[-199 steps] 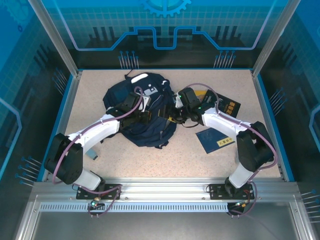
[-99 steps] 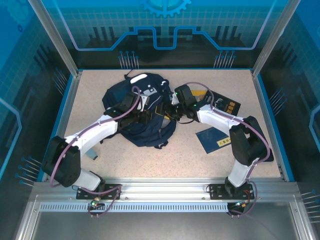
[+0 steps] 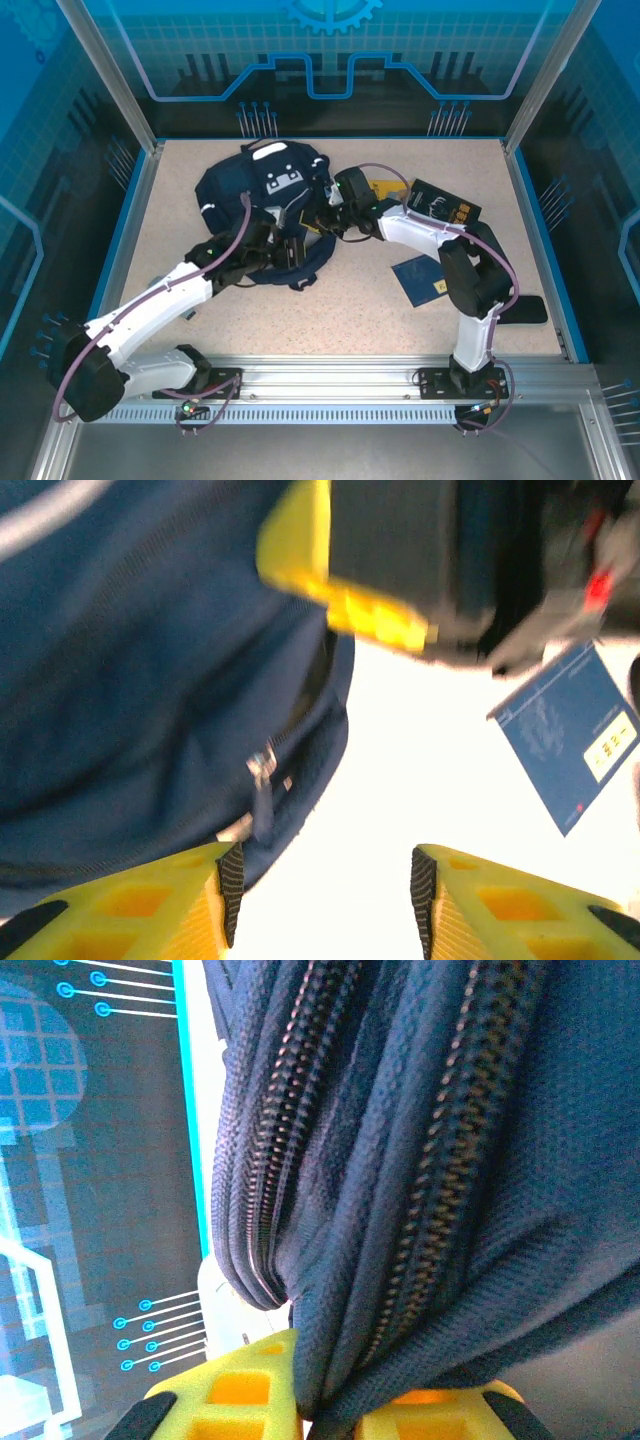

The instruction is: Pack the student bag

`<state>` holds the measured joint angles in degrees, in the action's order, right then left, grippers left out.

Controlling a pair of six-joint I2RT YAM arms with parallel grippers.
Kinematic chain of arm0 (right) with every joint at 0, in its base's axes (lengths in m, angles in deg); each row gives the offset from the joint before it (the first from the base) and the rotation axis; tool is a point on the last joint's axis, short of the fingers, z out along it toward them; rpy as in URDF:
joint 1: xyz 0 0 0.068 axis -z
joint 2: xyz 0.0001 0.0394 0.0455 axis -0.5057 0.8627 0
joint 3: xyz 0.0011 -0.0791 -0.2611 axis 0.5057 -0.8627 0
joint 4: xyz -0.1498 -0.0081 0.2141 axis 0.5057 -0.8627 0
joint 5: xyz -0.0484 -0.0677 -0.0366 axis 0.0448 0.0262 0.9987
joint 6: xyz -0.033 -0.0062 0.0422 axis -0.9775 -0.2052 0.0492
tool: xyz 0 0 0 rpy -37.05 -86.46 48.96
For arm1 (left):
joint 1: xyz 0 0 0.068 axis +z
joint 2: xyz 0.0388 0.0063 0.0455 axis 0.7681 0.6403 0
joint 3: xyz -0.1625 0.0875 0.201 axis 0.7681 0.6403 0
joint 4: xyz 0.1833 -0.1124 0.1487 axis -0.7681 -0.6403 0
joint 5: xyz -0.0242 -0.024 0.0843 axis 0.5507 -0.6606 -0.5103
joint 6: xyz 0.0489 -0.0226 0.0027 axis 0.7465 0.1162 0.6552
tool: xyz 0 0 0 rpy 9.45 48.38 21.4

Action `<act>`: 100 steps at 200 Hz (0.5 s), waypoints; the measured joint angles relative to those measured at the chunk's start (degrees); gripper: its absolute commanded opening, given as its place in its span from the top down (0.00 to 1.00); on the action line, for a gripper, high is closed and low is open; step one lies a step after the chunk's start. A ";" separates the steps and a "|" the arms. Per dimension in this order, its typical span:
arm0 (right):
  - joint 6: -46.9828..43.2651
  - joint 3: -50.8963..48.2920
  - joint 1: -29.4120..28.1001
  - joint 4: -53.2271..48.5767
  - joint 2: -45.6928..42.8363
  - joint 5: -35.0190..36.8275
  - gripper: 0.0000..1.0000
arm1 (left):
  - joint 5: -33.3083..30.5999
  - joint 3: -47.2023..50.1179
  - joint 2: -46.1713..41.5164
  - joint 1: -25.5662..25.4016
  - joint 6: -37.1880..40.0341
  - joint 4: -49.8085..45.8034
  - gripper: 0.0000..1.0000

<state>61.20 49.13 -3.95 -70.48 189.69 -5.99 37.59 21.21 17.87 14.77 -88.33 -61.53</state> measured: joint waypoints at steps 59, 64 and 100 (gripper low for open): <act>0.63 0.57 -0.24 0.81 0.07 -0.66 0.86 | -2.62 2.80 6.23 -1.51 -6.93 2.32 0.61; 0.63 0.57 -0.24 0.81 0.07 -0.66 0.86 | -3.04 2.82 6.62 -1.51 -7.45 2.84 0.61; 0.63 0.57 -0.24 0.81 0.07 -1.09 0.88 | -5.53 2.82 9.79 -1.51 -10.45 6.54 0.64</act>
<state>61.84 49.69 -4.19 -69.67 189.76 -7.09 32.06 24.03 27.66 13.26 -98.77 -55.00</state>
